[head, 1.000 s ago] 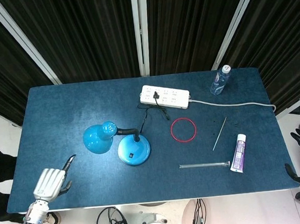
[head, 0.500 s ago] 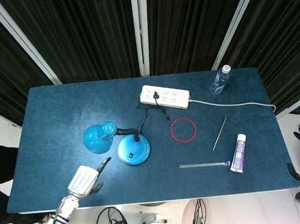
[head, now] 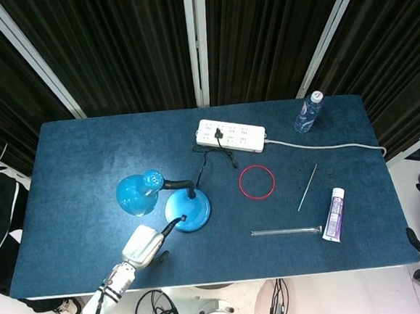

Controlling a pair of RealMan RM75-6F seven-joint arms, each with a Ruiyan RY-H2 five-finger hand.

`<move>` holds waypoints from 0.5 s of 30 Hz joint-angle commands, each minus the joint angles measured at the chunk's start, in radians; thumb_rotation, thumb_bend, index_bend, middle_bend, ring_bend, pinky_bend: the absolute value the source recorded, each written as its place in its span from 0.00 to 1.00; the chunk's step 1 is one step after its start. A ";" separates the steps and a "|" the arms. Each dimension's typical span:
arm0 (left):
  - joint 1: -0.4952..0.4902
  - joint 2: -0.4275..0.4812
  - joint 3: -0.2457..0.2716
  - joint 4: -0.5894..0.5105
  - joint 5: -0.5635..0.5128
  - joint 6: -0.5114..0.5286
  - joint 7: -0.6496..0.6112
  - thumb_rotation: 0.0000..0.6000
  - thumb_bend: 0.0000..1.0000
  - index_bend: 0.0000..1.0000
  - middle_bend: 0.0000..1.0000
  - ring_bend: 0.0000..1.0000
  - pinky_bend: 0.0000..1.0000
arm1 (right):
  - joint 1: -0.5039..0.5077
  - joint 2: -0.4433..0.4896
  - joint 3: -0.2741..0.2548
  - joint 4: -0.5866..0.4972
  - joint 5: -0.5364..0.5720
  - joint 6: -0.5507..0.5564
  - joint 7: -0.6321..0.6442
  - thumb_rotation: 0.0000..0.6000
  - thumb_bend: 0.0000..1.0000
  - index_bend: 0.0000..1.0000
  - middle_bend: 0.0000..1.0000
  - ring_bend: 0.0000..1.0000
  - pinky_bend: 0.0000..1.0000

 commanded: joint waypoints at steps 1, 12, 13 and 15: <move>-0.011 -0.014 -0.006 0.013 -0.024 -0.011 0.015 1.00 0.35 0.07 0.81 0.83 0.83 | 0.001 0.000 0.001 0.003 -0.001 0.000 0.003 1.00 0.32 0.00 0.00 0.00 0.00; -0.026 -0.045 0.004 0.044 -0.062 -0.013 0.046 1.00 0.35 0.07 0.82 0.83 0.82 | 0.001 -0.011 0.003 0.032 0.013 -0.011 0.031 1.00 0.32 0.00 0.00 0.00 0.00; -0.029 -0.047 0.005 0.043 -0.064 -0.014 0.048 1.00 0.35 0.07 0.82 0.83 0.82 | 0.001 -0.011 0.004 0.035 0.015 -0.012 0.034 1.00 0.32 0.00 0.00 0.00 0.00; -0.034 -0.051 0.004 0.043 -0.069 -0.016 0.054 1.00 0.35 0.07 0.82 0.83 0.82 | 0.001 -0.012 0.004 0.040 0.018 -0.014 0.038 1.00 0.32 0.00 0.00 0.00 0.00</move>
